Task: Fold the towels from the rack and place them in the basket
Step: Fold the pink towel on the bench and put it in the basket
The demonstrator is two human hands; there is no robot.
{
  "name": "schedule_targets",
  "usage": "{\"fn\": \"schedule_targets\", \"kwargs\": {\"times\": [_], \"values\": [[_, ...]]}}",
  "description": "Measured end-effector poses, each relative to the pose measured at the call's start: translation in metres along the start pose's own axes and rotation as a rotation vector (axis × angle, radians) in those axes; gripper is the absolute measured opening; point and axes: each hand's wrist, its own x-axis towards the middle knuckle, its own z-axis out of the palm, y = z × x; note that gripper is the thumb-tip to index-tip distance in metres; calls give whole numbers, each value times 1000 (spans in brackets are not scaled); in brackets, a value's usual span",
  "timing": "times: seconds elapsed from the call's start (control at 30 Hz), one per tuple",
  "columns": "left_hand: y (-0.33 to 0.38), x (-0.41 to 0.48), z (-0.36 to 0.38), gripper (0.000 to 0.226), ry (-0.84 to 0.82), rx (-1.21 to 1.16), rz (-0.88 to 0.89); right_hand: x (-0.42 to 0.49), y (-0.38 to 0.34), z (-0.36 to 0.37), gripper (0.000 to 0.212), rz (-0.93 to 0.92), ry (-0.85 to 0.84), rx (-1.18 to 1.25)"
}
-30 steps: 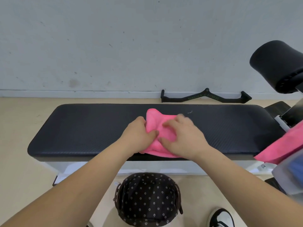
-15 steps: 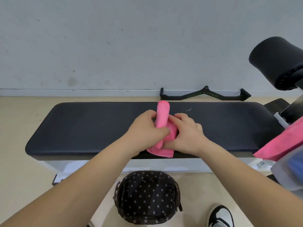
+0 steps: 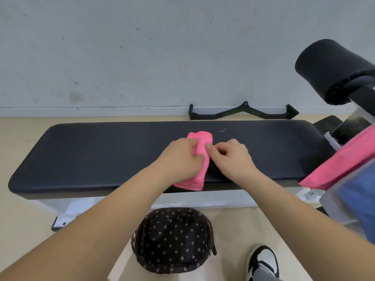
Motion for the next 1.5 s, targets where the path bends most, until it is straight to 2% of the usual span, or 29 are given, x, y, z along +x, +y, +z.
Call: {"fn": "schedule_targets", "kwargs": {"times": [0.17,0.2,0.27,0.33,0.4,0.47,0.53,0.6,0.63,0.73,0.8,1.0,1.1,1.2,1.37,1.43,1.5], "values": [[-22,5,1,82,125,-49,-186,6,-9,4,32,83,49,-110],[-22,6,3,81,118,-56,-232,7,-10,4,31,89,55,-114],[-16,6,8,60,91,-169,-245,10,-10,5,32,104,53,-98],[-5,4,13,37,72,-421,-235,11,-8,3,36,104,34,-69],[2,1,14,26,55,-655,-285,7,-9,-1,40,75,-22,26],[1,-3,11,27,39,-796,-291,-4,-19,-7,39,62,-101,254],[-3,-17,3,27,27,-840,-248,-18,-32,-13,34,79,-198,570],[-12,-36,-4,31,15,-823,-191,-33,-43,-19,46,74,-346,803],[-16,-47,-7,33,-6,-811,-162,-41,-46,-20,49,55,-407,840],[-27,-79,-9,35,-104,-775,-101,-65,-49,-17,42,-4,-518,746],[-34,-96,-2,35,-144,-757,-100,-79,-44,-9,39,13,-516,682],[-79,-133,77,42,-437,-876,-296,-121,-19,37,27,226,-443,483],[-95,-147,120,49,-493,-979,-377,-135,-6,64,35,419,-406,453],[-107,-147,144,52,-452,-1022,-404,-132,6,83,43,487,-443,459],[-138,-129,159,46,-304,-1036,-465,-118,24,129,36,636,-702,666],[-158,-122,163,43,-237,-1000,-531,-111,29,162,29,628,-674,640],[-184,-116,170,37,-148,-939,-664,-103,36,198,29,644,-614,620]]}}
